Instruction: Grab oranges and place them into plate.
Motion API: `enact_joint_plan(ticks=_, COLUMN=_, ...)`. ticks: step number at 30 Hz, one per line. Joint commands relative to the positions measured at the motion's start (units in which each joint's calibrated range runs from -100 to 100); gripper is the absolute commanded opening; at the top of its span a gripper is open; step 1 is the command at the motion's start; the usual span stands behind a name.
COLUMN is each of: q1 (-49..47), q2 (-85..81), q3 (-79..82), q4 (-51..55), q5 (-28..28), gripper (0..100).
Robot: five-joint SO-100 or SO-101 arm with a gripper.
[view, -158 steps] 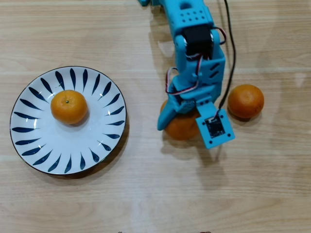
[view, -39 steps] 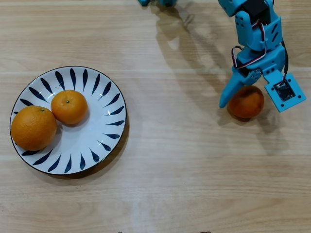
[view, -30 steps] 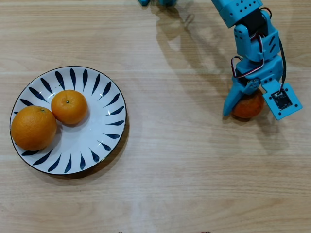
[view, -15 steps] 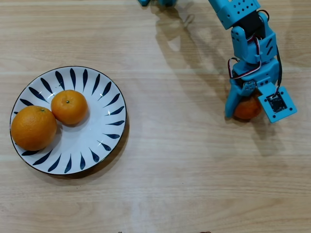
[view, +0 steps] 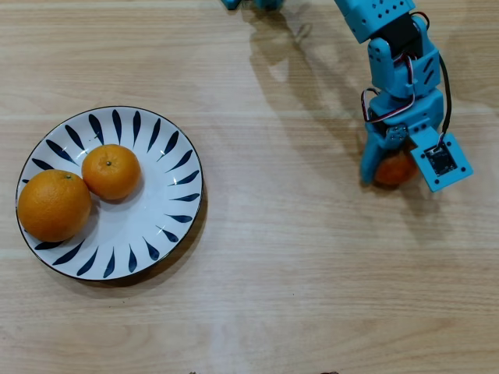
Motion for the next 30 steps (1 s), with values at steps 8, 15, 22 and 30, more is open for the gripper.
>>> enact_joint_plan(ticks=8, q1=10.7, q2=-15.8, q3=-21.1, q4=30.5, q5=11.1, gripper=31)
enact_joint_plan(ticks=15, q1=21.0, q2=-22.1, q3=-24.2, q4=36.2, q5=21.8, gripper=31)
enact_joint_plan(ticks=22, q1=34.3, q2=-25.3, q3=-19.7, q4=35.4, q5=28.6, gripper=31)
enact_joint_plan(ticks=30, q1=44.7, q2=-22.4, q3=-11.8, q4=22.2, q5=32.9, gripper=31)
